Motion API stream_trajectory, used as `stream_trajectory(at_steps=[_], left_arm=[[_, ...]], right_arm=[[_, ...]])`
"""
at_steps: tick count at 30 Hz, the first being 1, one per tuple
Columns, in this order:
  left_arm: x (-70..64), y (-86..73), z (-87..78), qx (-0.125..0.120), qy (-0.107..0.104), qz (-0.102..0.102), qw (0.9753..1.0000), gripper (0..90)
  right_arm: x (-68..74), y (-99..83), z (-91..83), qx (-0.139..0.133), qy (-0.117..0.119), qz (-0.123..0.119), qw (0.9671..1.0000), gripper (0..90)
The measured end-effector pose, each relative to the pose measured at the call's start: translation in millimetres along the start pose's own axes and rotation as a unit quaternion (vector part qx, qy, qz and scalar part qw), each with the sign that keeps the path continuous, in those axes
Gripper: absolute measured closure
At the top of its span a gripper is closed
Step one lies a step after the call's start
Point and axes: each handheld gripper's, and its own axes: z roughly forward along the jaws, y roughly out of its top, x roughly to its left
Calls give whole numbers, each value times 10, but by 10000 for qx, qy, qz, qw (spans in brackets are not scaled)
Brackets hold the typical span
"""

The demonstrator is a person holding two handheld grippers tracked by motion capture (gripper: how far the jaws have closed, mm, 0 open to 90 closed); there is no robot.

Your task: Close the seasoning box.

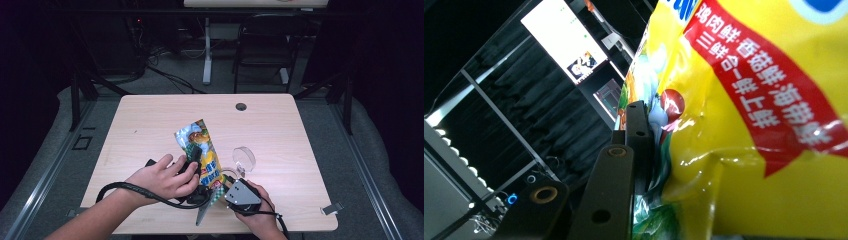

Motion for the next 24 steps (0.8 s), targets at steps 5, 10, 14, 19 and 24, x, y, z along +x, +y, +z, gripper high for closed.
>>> stream_trajectory(at_steps=[5,10,14,19,24], left_arm=[[-17,-9,-2,-53,3,-65,10000,852],[-20,-19,-7,-65,-2,-91,9999,853],[-15,-23,-10,-65,-11,-127,9999,853],[-6,-30,-8,-67,-25,-165,9998,853],[0,-30,-5,-80,-20,-202,9998,854]], right_arm=[[13,4,4,-8,-20,-45,10000,744],[21,13,-3,15,-22,-67,10000,744],[25,15,-3,-2,-8,-68,10000,744],[20,22,-5,-49,-34,-65,10000,745],[14,23,-23,-23,-27,-34,10000,745]])
